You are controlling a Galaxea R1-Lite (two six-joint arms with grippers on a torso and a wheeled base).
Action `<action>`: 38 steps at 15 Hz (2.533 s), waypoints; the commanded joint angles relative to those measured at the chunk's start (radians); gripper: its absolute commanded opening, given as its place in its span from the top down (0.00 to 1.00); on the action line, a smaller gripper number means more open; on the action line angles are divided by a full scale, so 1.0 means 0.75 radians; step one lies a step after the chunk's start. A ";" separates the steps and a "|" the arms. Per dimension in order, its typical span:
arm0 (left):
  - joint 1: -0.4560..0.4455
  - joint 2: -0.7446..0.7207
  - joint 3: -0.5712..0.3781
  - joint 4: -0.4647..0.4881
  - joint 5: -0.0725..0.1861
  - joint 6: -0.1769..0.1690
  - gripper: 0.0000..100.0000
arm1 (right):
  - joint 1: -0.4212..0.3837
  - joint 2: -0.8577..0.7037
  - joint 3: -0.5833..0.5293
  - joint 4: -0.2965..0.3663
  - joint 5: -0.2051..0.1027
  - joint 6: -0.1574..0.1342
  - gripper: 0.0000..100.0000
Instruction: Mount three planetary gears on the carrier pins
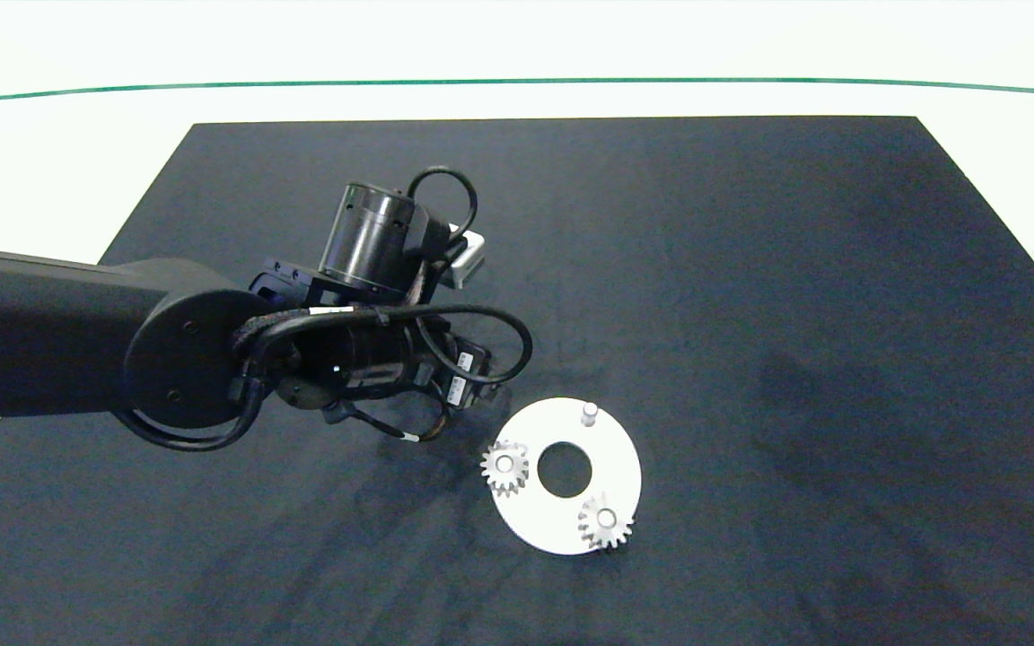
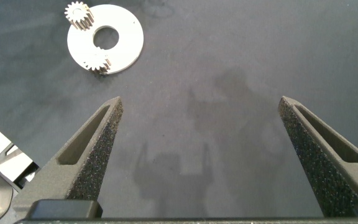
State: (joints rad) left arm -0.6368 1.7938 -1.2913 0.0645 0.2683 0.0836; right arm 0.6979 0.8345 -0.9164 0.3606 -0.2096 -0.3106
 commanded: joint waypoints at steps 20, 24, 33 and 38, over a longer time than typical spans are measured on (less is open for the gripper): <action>0.033 0.046 0.014 -0.004 0.002 -0.007 0.14 | 0.000 -0.004 0.001 0.002 -0.001 -0.013 0.00; 0.033 0.046 0.016 -0.004 0.002 -0.009 0.23 | 0.000 -0.004 0.001 0.002 -0.001 -0.013 0.00; 0.029 0.059 0.010 -0.010 0.002 -0.001 0.41 | 0.000 -0.002 0.001 0.002 0.001 -0.017 0.00; 0.025 0.056 0.024 -0.045 0.002 0.001 0.52 | 0.002 0.000 0.003 0.002 0.001 -0.017 0.00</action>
State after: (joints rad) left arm -0.6181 1.8366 -1.2777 0.0302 0.2679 0.0840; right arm 0.6994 0.8313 -0.9155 0.3598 -0.2077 -0.3217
